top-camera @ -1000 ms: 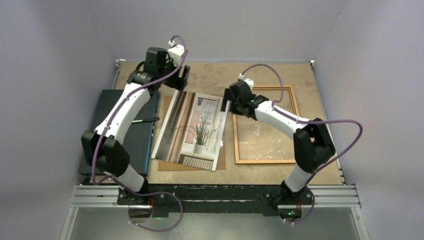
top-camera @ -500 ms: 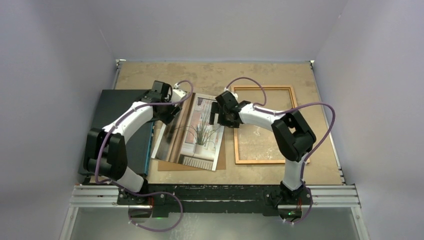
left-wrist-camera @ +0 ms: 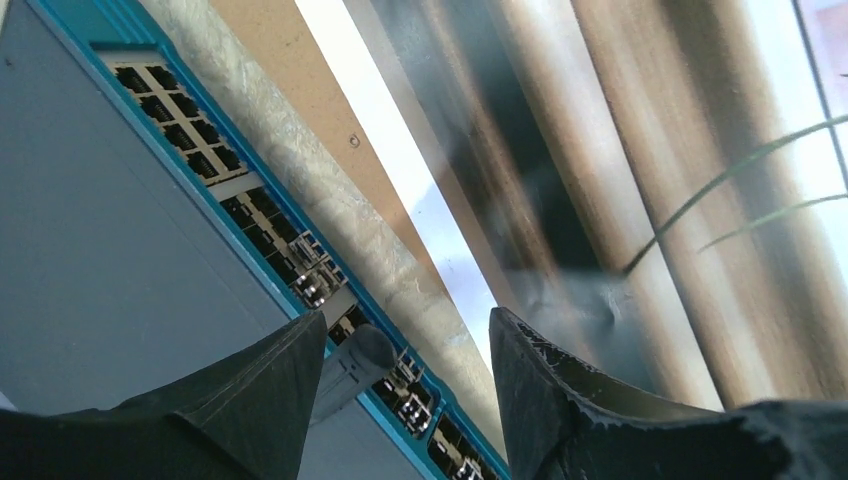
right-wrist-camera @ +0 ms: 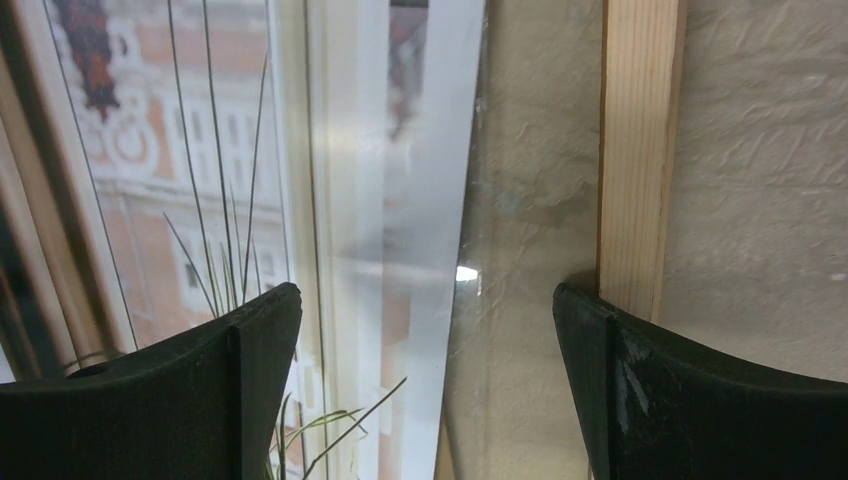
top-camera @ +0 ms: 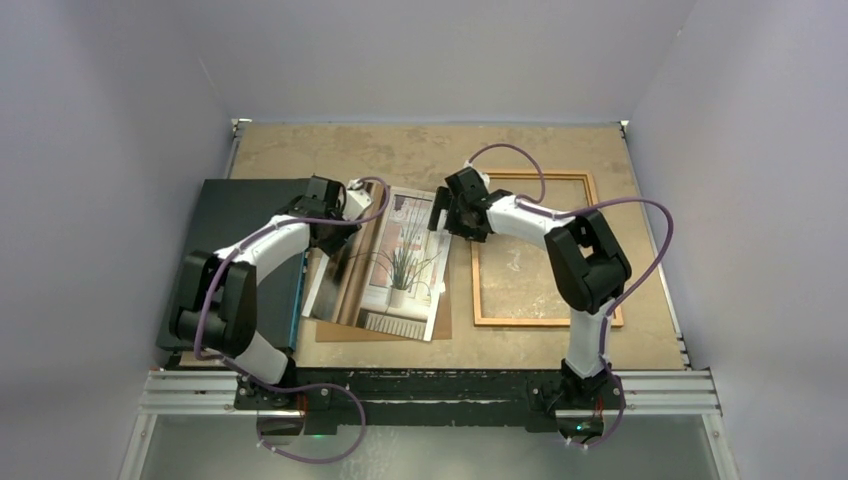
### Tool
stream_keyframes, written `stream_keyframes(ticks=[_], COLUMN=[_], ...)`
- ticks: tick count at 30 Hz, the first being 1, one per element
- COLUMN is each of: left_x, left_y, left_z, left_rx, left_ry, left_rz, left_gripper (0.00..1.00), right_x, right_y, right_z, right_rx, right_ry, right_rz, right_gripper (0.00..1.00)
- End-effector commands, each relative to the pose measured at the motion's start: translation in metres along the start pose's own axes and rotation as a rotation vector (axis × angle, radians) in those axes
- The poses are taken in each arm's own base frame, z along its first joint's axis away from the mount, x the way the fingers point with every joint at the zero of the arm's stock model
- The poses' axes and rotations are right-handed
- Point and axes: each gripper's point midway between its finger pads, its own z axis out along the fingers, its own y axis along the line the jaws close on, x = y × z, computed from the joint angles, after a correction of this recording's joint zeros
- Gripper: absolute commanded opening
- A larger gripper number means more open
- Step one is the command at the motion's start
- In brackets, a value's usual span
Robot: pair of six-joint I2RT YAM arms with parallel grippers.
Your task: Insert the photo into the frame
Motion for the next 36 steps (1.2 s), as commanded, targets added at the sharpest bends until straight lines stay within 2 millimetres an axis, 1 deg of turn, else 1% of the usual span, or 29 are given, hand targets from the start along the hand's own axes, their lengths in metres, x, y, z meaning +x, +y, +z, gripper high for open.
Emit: stream_keyframes(ticks=[1,3,6,12,15,20,22,26,33,36], left_x=[-0.007,-0.005,-0.001,0.012,0.017,0.019,0.019,0.022,0.03,0.032], left_y=[0.008,0.009,0.008,-0.005,-0.012,-0.02,-0.024,-0.033,-0.046,-0.05], left_z=[0.016,0.021,0.026,0.036,0.04,0.045,0.047,0.048,0.052,0.053], left_rx=[-0.059,-0.07,-0.087,-0.072,-0.048,-0.014,0.003,0.044,0.094,0.108], left_ry=[-0.03,-0.027,-0.022,-0.02,-0.011,-0.011,-0.01,-0.008,0.011,0.011], left_rz=[0.005,-0.009,-0.025,-0.05,-0.056,-0.062,-0.069,-0.074,-0.081,-0.079], left_gripper=[0.59,0.59,0.58,0.54,0.51,0.44,0.42,0.41,0.39,0.39], right_x=[0.006,0.011,0.011,0.028,0.032,0.043,0.048,0.039,0.021,0.017], right_y=[-0.013,-0.01,-0.007,0.012,0.016,0.026,0.032,0.046,0.075,0.077], right_z=[0.007,0.008,0.01,0.015,0.017,0.014,0.007,-0.006,-0.034,-0.043], right_rx=[0.035,0.014,-0.008,-0.087,-0.098,-0.162,-0.196,-0.288,-0.531,-0.596], right_ry=[0.036,0.057,0.047,0.095,0.106,0.157,0.186,0.182,0.182,0.179], right_rz=[-0.005,0.002,0.009,0.044,0.058,0.089,0.112,0.158,0.217,0.244], right_gripper=[0.99,0.99,0.99,0.99,0.99,0.99,0.99,0.99,0.99,0.99])
